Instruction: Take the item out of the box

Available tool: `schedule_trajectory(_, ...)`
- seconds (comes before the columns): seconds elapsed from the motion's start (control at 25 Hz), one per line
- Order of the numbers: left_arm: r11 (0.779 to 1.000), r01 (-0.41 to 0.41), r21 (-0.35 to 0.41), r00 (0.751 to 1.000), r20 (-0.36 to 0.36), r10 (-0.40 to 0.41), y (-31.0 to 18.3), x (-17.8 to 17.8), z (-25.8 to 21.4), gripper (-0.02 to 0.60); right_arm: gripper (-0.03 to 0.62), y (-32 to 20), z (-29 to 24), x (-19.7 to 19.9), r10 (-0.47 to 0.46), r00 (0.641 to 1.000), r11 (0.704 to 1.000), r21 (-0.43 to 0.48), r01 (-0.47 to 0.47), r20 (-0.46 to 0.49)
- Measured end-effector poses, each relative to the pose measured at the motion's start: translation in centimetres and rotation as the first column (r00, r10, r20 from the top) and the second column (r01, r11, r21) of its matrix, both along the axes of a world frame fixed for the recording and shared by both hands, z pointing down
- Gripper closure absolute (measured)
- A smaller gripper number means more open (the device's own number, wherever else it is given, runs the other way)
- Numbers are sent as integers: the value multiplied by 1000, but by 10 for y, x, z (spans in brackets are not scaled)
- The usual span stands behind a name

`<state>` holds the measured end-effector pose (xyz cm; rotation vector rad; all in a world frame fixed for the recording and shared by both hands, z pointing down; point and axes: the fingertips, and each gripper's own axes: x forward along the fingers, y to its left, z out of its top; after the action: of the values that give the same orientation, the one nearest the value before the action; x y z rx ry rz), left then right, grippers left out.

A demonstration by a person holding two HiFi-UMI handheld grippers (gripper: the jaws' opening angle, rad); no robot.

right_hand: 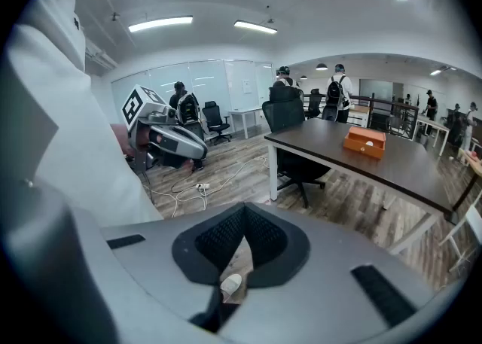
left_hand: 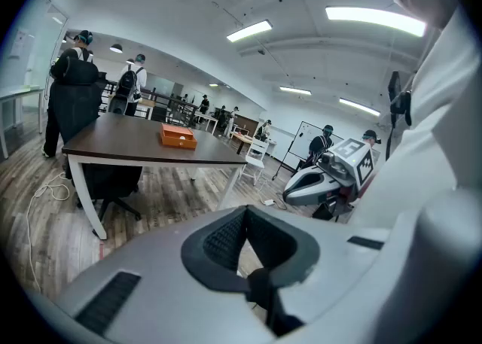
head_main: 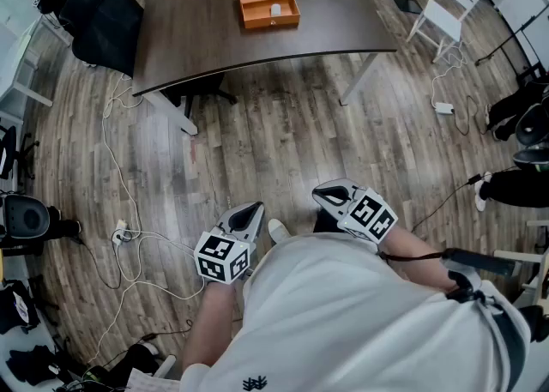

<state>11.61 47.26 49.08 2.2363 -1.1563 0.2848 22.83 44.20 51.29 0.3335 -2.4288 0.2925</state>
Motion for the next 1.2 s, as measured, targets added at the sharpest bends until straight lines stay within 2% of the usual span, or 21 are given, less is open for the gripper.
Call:
schedule_trajectory(0.2,999,-41,22,999,-6,41,-23,-6,2,571,591,-19,2,-3,59,998,998,14,-59,1)
schedule_trajectory(0.44,997,-80,2,997,3,80,-55,0,13,571,592,-51,14,4,86,996,996,-6,-86,-14)
schedule_trajectory(0.72,998,-66,-8,997,33,66,-135,-4,1,571,592,-137,14,-19,52,998,999,-13,-52,24)
schedule_trajectory(0.88,998,-61,-14,995,83,62,-187,-7,-6,571,591,-196,13,-26,37,998,999,-28,-36,41)
schedule_trajectory(1.2,999,-29,-43,996,81,33,-284,6,-2,569,589,-306,25,-17,65,993,996,-61,-59,102)
